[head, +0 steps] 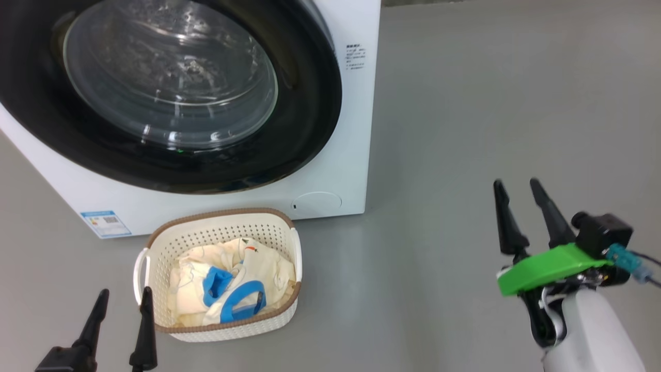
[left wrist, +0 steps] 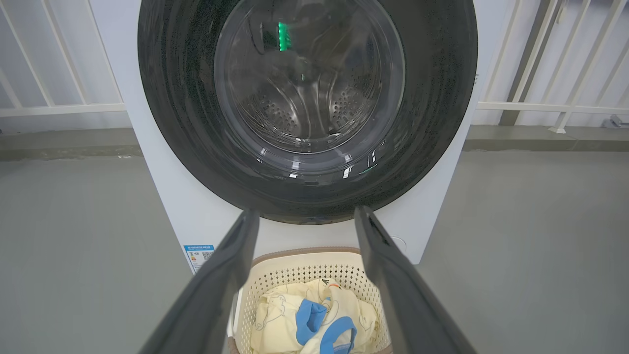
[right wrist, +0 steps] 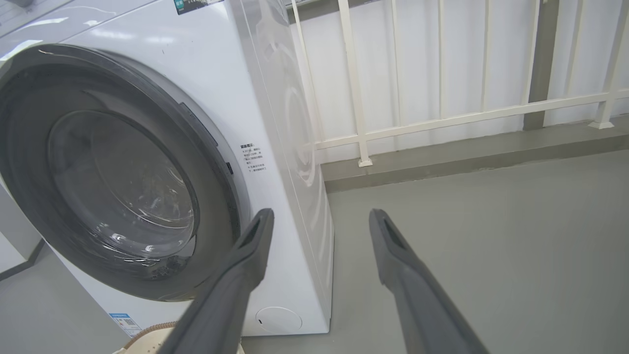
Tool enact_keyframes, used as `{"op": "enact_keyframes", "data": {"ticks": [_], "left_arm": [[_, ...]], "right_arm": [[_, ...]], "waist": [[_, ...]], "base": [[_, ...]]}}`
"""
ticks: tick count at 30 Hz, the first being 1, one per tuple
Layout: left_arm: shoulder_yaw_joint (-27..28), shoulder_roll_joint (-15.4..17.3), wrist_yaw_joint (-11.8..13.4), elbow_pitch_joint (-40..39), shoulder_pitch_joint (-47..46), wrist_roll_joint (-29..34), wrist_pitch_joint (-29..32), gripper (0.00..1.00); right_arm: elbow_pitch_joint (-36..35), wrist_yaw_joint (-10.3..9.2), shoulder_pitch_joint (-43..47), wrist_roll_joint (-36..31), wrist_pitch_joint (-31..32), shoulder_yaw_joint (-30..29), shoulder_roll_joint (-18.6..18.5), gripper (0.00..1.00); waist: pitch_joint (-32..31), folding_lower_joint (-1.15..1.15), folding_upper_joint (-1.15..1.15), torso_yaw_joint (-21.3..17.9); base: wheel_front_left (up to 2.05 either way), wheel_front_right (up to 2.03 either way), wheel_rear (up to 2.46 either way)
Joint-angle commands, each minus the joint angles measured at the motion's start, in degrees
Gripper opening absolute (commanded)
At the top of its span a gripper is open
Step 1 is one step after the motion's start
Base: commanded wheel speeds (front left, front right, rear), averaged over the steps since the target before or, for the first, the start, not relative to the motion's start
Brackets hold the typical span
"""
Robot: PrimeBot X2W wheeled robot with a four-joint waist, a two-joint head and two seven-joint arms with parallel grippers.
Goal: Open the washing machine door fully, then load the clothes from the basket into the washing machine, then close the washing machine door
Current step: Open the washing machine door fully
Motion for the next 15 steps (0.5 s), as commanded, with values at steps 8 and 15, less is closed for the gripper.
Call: {"op": "enact_keyframes", "data": {"ticks": [8,15], "left_arm": [[0.1,0.3,-0.2,-1.9,-0.4,-0.7,-0.7,1.00],[-1.3,0.3,-0.2,-1.8,-1.2,-1.2,-0.7,1.00]], "right_arm": [[-1.0,-0.05,-7.9,13.4,-0.7,0.3,0.1,1.00],[1.4,-0.05,-12.4,27.1,-0.1,-0.7,0.1,1.00]], "waist": [[3.0,0.00,0.00,2.1],[4.9,0.00,0.00,3.4]], "base": [[0.00,0.00,0.00],[0.00,0.00,0.00]]}}
